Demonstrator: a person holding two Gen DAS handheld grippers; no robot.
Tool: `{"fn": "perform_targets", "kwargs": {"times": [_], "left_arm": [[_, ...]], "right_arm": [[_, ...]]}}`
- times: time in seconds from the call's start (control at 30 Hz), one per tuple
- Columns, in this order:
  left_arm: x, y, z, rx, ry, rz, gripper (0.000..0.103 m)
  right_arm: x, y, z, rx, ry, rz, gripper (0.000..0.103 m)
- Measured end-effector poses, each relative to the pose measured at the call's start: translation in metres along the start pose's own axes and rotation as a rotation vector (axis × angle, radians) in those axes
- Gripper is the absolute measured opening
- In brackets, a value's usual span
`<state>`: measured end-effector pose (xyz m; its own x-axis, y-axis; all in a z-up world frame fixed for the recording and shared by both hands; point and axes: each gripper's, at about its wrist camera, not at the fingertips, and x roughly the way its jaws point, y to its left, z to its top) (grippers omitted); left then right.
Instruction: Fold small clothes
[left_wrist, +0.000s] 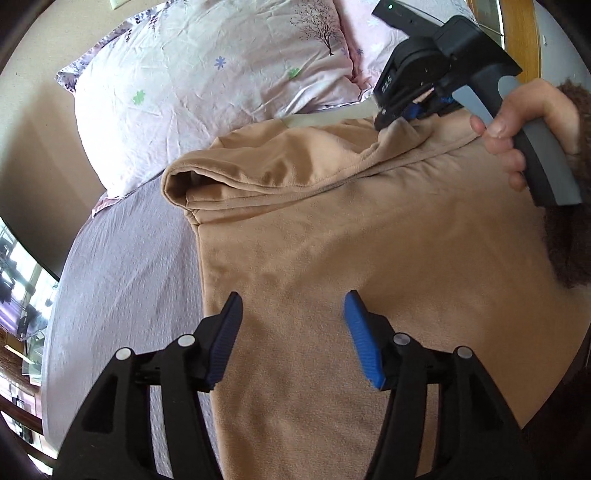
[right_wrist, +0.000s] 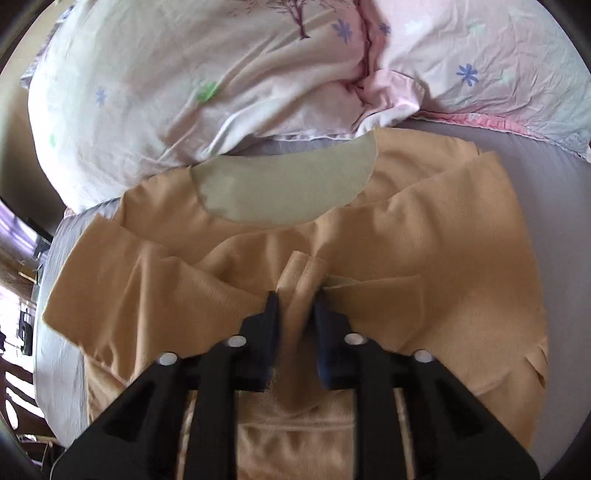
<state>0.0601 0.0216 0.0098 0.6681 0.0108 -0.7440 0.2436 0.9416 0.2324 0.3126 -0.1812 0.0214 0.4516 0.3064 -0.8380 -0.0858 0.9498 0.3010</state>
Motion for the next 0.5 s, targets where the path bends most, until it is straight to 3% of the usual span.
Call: {"fn": "perform_targets", "kwargs": {"times": [0.07, 0.1, 0.17, 0.2, 0.3, 0.37, 0.43, 0.5], "left_arm": [[0.001, 0.005, -0.002, -0.028, 0.002, -0.024, 0.060], [0.001, 0.007, -0.002, -0.039, 0.002, -0.033, 0.061], [0.001, 0.010, -0.005, -0.064, 0.002, -0.055, 0.062], [0.001, 0.012, -0.006, -0.076, 0.001, -0.065, 0.062], [0.000, 0.016, -0.009, -0.107, -0.002, -0.088, 0.063], [-0.005, 0.022, -0.013, -0.137, -0.010, -0.114, 0.063], [-0.017, 0.033, -0.022, -0.184, -0.033, -0.166, 0.063], [-0.028, 0.049, -0.034, -0.247, -0.052, -0.257, 0.063]], "right_arm": [[-0.034, -0.018, 0.008, 0.074, -0.138, 0.120, 0.007], [-0.063, -0.033, 0.009, 0.102, -0.259, 0.174, 0.007], [-0.098, -0.060, -0.002, 0.126, -0.395, 0.159, 0.007], [-0.103, -0.068, -0.008, 0.138, -0.403, 0.137, 0.007], [-0.097, -0.115, -0.048, 0.205, -0.280, -0.004, 0.008], [-0.100, -0.143, -0.078, 0.272, -0.207, 0.004, 0.019], [-0.121, -0.162, -0.107, 0.307, -0.237, 0.043, 0.051], [-0.154, -0.173, -0.137, 0.282, -0.308, 0.120, 0.077]]}}
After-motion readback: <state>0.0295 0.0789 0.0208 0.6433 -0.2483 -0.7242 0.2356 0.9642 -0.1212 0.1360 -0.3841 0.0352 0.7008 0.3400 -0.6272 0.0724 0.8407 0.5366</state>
